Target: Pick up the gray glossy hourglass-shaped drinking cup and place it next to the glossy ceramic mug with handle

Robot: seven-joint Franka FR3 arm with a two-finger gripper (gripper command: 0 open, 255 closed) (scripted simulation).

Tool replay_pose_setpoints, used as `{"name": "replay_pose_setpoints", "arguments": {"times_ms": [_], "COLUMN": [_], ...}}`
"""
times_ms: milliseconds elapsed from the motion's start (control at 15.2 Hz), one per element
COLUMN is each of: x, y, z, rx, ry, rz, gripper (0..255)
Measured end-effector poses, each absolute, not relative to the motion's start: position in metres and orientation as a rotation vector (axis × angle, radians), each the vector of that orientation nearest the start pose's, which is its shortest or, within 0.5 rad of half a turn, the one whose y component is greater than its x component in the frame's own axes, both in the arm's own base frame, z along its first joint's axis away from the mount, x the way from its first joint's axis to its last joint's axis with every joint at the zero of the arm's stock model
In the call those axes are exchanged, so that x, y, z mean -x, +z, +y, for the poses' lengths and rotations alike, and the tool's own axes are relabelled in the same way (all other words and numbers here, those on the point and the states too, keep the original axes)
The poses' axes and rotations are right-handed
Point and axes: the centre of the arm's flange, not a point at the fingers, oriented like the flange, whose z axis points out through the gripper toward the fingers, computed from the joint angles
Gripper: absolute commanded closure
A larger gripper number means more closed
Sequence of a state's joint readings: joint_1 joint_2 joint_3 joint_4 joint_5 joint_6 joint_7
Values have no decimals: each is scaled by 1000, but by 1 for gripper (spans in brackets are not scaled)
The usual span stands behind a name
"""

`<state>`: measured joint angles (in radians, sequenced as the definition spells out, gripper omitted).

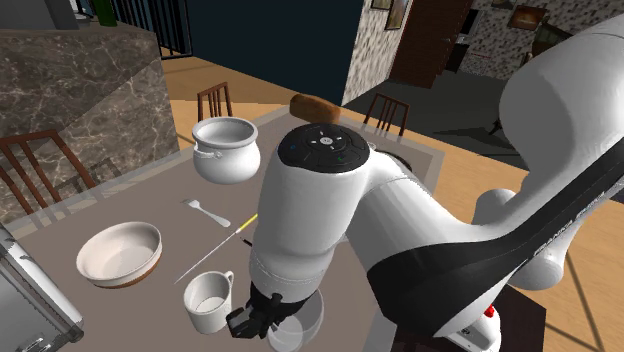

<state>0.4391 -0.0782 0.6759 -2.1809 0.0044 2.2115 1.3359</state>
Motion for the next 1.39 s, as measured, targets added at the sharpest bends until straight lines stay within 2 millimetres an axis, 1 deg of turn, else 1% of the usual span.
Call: {"name": "replay_pose_setpoints", "arguments": {"times_ms": [462, 594, 858, 924, 1320, 1386], "x": [-229, -230, -230, -230, -230, -229], "y": [388, 384, 384, 384, 384, 389], "z": [479, 479, 479, 479, 479, 479], "rx": [3050, 3049, 3049, 3049, 3049, 3049], "ry": [-113, -113, -113, -113, -114, -114], "rz": [341, 341, 341, 341, 341, 341], "gripper": [255, 255, 255, 0, 0, 0]}}
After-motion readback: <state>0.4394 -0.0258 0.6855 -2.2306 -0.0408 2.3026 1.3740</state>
